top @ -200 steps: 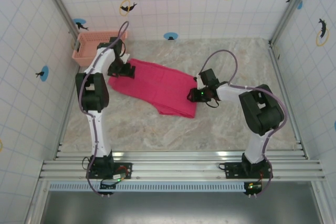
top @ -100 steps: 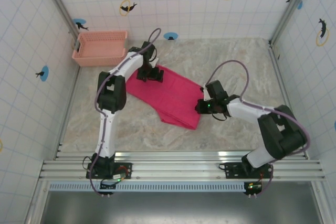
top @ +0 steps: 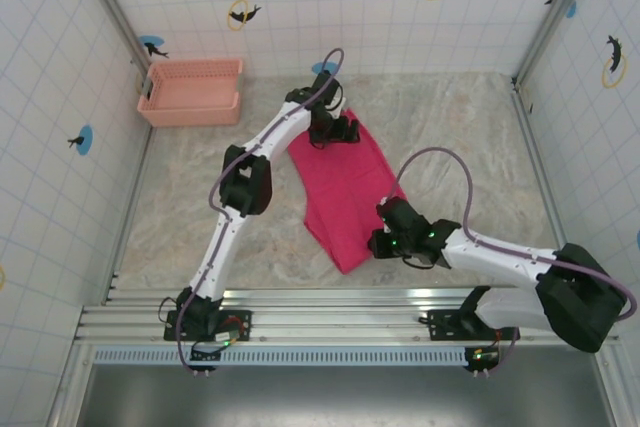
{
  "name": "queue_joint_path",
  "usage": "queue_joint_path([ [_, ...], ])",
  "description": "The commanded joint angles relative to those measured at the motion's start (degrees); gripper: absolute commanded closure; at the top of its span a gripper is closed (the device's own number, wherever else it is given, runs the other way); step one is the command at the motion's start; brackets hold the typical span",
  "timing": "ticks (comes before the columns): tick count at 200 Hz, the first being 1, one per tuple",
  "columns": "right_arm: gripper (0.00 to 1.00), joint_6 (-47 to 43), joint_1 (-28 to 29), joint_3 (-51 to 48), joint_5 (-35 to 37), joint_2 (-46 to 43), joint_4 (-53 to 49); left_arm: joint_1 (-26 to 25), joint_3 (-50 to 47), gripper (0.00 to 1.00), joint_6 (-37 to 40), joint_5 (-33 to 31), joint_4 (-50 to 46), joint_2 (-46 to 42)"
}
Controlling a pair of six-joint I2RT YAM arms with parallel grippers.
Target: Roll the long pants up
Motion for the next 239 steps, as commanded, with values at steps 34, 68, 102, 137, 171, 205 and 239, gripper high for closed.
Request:
queue_joint_path([
  [34,0.45,1.8,5.7,11.3,-2.2,18.5,6.7,0.6,0.2,0.02,-7.0,5.6,4.3,7.1],
  [68,0.43,-1.5,6.5,23.5,-5.8,28.0,4.0,1.5,1.1,0.02,-8.6,6.2,6.4,6.1],
  [102,0.39,-3.9,6.5,26.6,-6.3,24.0,-2.3,4.5,1.1,0.03,-7.6,8.1,5.9,3.0],
  [137,0.2,-19.7,7.8,30.4,-3.4,12.8,-20.0,8.1,0.3,0.03,-3.4,8.9,2.9,-4.1],
  [171,0.19,-39.0,10.7,29.6,3.8,5.3,-28.1,11.8,-3.6,0.03,2.0,10.6,1.2,-13.4],
  [205,0.2,-54.8,16.4,25.2,15.2,4.6,-27.7,15.3,-17.8,0.02,11.5,7.8,0.1,-28.4],
  [239,0.23,-62.9,16.7,22.9,20.6,9.6,-25.9,17.7,-47.6,0.02,16.1,0.9,10.2,-48.7],
])
